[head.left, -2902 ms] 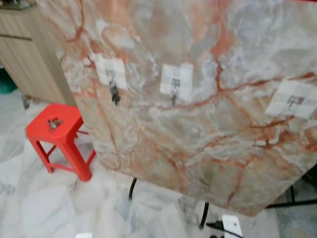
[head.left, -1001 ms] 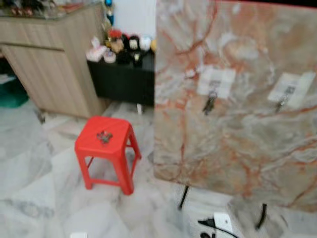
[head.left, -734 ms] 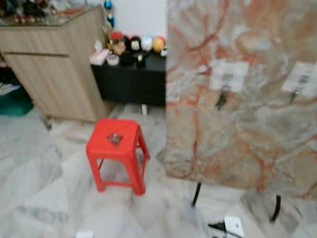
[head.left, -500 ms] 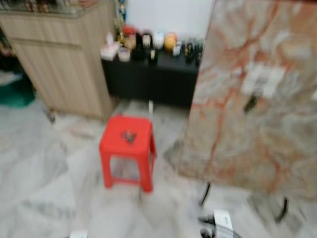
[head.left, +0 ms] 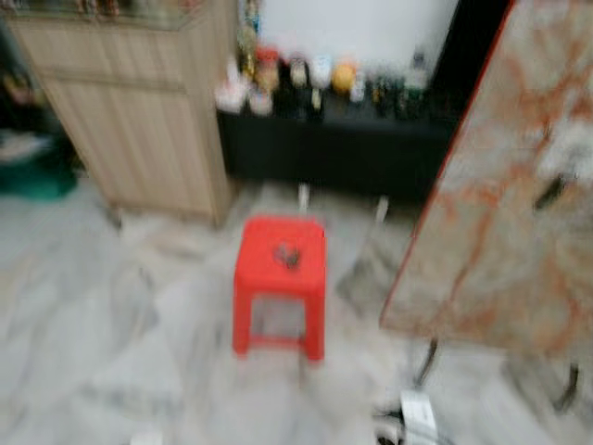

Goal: Hang keys on a hook

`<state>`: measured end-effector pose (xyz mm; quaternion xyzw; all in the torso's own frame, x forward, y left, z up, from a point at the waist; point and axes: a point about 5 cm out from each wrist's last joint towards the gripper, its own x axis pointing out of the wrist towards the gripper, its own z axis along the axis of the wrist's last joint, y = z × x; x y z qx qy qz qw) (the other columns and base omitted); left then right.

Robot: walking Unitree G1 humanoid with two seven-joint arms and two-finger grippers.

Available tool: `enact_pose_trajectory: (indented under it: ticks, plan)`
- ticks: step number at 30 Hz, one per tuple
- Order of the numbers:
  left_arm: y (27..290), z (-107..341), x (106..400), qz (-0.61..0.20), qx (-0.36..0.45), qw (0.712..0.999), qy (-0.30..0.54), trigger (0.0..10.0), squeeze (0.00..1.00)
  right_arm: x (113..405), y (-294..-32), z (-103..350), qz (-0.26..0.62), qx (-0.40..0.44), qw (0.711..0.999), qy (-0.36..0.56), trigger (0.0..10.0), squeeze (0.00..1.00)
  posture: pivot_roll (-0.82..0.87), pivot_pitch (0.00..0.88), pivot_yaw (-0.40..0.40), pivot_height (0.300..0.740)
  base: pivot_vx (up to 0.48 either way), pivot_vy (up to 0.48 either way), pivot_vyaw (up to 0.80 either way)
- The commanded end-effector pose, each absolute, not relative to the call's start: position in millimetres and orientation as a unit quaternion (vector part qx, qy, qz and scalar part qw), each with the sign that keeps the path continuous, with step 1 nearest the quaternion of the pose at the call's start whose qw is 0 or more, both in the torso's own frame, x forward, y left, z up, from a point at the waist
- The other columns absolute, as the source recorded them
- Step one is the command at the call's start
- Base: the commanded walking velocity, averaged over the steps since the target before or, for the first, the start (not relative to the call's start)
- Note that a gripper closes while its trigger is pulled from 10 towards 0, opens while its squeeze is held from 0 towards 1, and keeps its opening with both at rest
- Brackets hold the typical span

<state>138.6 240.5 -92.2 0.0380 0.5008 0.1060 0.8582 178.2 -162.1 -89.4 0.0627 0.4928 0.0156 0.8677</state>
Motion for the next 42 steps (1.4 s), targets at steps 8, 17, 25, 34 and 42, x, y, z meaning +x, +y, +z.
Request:
enact_pose_trajectory:
  ticks: [8, 17, 25, 34, 42]
  plan:
    - [233.5, -96.1, 133.5, 0.102, 0.031, 0.852, 0.513, 10.0, 0.0, 169.3, -172.0, -92.8, 0.003, 0.06, 0.861, 0.505, 10.0, 0.0, 0.09, 0.062, -0.042, 0.723, 0.0, 0.442, 0.0]
    - [234.5, -95.7, 133.4, 0.101, 0.035, 0.853, 0.51, 10.0, 0.0, 169.4, -171.3, -92.8, 0.004, 0.061, 0.861, 0.504, 10.0, 0.0, 0.09, 0.062, -0.04, 0.723, 0.0, 0.204, 0.0]
    - [233.5, -95.2, 134.7, 0.101, 0.022, 0.858, 0.502, 10.0, 0.0, 169.3, -170.7, -92.9, 0.005, 0.061, 0.861, 0.505, 10.0, 0.0, 0.1, 0.06, -0.04, 0.723, 0.0, 0.0, 0.0]
    - [233.0, -94.6, 136.8, 0.098, 0.02, 0.861, 0.499, 10.0, 0.0, 169.1, -170.3, -92.9, 0.011, 0.055, 0.862, 0.503, 10.0, 0.0, 0.1, 0.041, -0.034, 0.723, 0.0, 0.0, 0.0]
    - [232.1, -94.0, 139.0, 0.095, 0.02, 0.862, 0.497, 10.0, 0.0, 170.6, -170.6, -92.1, 0.009, 0.049, 0.867, 0.496, 10.0, 0.0, 0.1, 0.048, -0.033, 0.723, 0.126, 0.0, 0.4]
